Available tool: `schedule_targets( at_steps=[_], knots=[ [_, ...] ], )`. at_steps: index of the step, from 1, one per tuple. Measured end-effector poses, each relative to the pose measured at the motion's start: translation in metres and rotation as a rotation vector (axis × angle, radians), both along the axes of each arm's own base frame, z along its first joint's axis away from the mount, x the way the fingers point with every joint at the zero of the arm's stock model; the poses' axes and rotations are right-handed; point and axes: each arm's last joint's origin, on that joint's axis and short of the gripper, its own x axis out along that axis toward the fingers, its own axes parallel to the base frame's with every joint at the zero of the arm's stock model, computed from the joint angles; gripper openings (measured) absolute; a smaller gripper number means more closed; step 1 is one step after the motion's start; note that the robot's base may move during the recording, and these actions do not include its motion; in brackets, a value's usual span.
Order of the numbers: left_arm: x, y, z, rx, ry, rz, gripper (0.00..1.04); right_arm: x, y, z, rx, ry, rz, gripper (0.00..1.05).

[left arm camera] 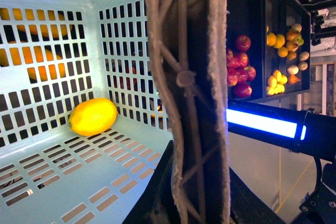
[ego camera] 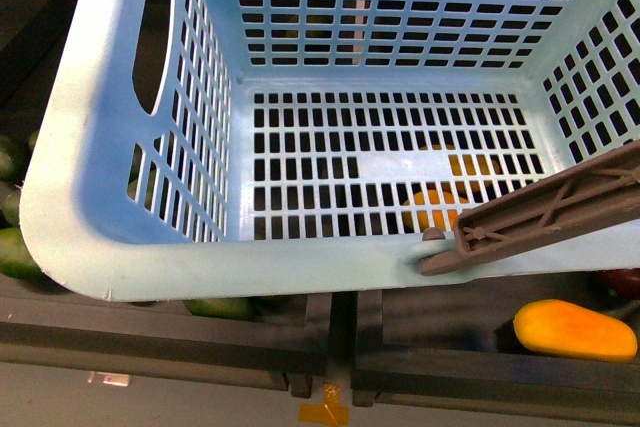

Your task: Pick lemon and mango into basket

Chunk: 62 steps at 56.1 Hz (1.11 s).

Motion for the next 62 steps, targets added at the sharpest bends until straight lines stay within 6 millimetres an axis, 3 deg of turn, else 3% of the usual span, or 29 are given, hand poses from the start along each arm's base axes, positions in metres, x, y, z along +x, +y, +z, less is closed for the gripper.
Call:
schedule_targets(
  at_steps=[8,24,36,51,62],
  knots=[
    [0.000,0.000,0.000,0.000,0.000,0.001,0.07,0.005,0.000,-0.005,-0.013,0.016,-0.001,0.95],
    [0.000,0.000,0.000,0.000,0.000,0.000,0.07,0.003,0.003,-0.005,-0.009,-0.014,0.016,0.63],
    [0.000,0.000,0.000,0.000,0.000,0.000,0.07,-0.013,0.007,0.007,-0.021,-0.045,0.063,0.61],
    [0.000,0.000,0.000,0.000,0.000,0.001,0.07,-0.046,-0.001,0.065,-0.019,-0.214,0.085,0.60],
    [0.000,0.000,0.000,0.000,0.000,0.000,0.07,-0.087,-0.015,0.116,-0.032,-0.312,0.054,0.60]
  ],
)
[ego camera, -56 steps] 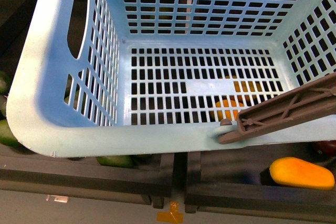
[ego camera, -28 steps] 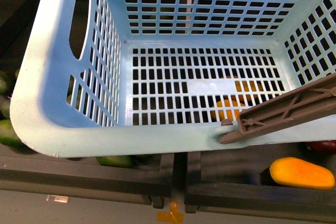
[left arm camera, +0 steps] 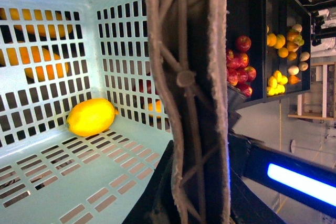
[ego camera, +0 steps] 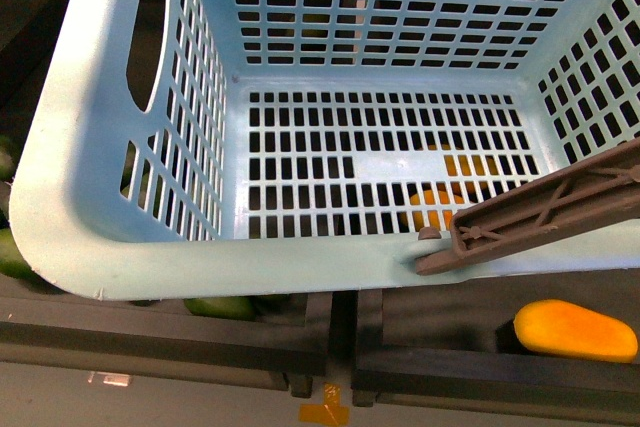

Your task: Pick lemon and mango into basket

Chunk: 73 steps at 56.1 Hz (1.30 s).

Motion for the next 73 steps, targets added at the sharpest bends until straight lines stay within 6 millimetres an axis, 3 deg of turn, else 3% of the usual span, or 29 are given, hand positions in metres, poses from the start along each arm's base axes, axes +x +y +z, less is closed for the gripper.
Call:
schedule_targets(
  at_steps=[12,16,26,34,48,58,73],
  knots=[
    [0.000,0.000,0.000,0.000,0.000,0.000,0.07,-0.036,-0.009,0.068,-0.045,-0.160,-0.014,0.60],
    [0.000,0.000,0.000,0.000,0.000,-0.001,0.07,-0.043,-0.004,0.101,-0.094,-0.241,0.003,0.60],
    [0.000,0.000,0.000,0.000,0.000,0.000,0.07,-0.049,0.024,0.162,-0.211,-0.404,0.065,0.60],
    [0.000,0.000,0.000,0.000,0.000,0.001,0.07,-0.036,0.066,0.195,-0.306,-0.491,0.171,0.60],
    [0.000,0.000,0.000,0.000,0.000,0.000,0.07,-0.011,0.144,0.200,-0.400,-0.487,0.399,0.60],
    [0.000,0.000,0.000,0.000,0.000,0.001,0.07,-0.008,0.177,0.188,-0.433,-0.441,0.495,0.60],
    [0.000,0.000,0.000,0.000,0.000,0.001,0.07,-0.014,0.186,0.187,-0.455,-0.420,0.500,0.95]
  ],
)
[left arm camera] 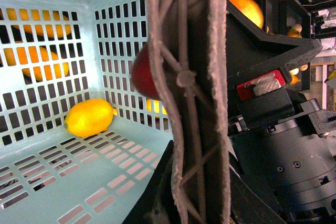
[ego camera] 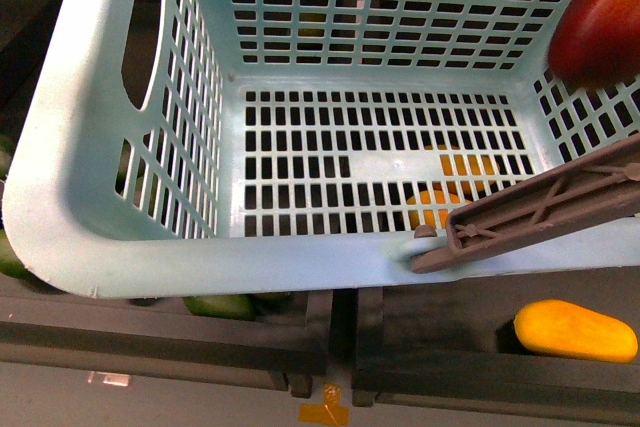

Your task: Pick lemon and mango into basket

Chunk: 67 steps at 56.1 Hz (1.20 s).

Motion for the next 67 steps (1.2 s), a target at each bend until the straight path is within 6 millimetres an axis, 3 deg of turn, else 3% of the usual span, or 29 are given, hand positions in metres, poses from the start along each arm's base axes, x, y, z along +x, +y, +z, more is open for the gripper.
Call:
schedule_targets(
  at_steps=[10,15,19,24,37,56,67],
  knots=[
    [0.000,0.000,-0.001,-0.001,0.006,0.003,0.07,-0.022,-0.011,0.011,-0.001,-0.035,-0.058,0.96],
    [0.000,0.000,-0.001,0.003,0.000,0.003,0.07,-0.030,-0.018,0.009,-0.078,-0.189,0.087,0.83],
    [0.000,0.000,-0.001,0.001,0.004,0.002,0.07,-0.043,-0.027,-0.005,-0.250,-0.261,0.153,0.69],
    [0.000,0.000,-0.001,0.001,0.003,0.005,0.07,-0.056,-0.036,-0.019,-0.349,-0.261,0.161,0.55],
    [0.000,0.000,-0.001,0.000,0.005,0.002,0.07,-0.095,-0.058,-0.052,-0.431,-0.247,0.169,0.02],
    [0.000,0.000,-0.001,0.000,0.005,0.002,0.07,-0.123,-0.077,-0.070,-0.441,-0.247,0.166,0.02],
    [0.000,0.000,-0.001,0.000,0.004,0.002,0.07,-0.134,-0.077,-0.076,-0.441,-0.247,0.166,0.02]
  ],
)
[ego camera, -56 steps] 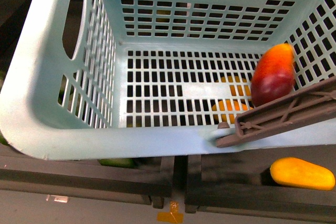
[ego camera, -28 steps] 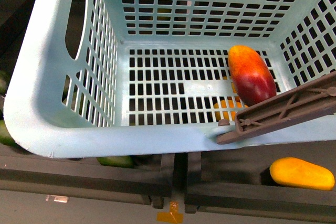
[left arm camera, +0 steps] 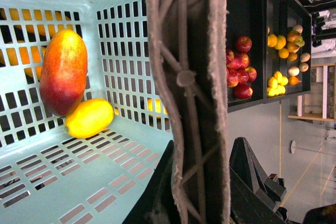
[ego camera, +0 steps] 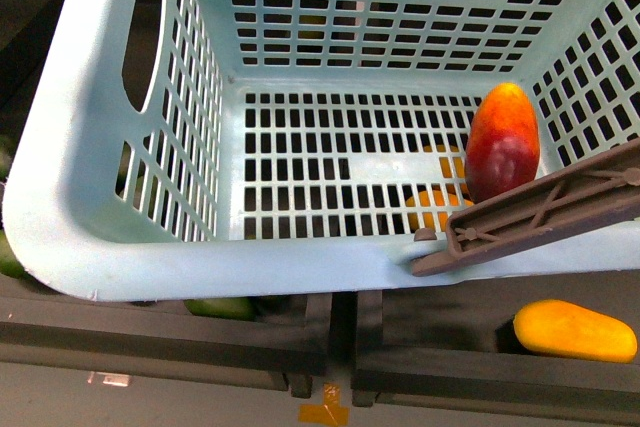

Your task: Pick lemon and mango into basket

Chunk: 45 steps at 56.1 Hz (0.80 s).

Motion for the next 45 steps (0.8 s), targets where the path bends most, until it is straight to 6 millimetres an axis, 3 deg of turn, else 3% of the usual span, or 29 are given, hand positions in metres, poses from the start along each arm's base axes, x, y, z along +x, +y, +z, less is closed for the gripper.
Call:
schedule_targets(
  at_steps=[16,45],
  knots=[
    [0.000,0.000,0.000,0.000,0.000,0.000,0.07,-0.011,0.000,-0.008,0.000,-0.014,0.000,0.02],
    [0.000,0.000,0.000,0.000,0.000,0.000,0.07,-0.026,0.000,-0.006,0.000,-0.029,0.000,0.02]
  ],
)
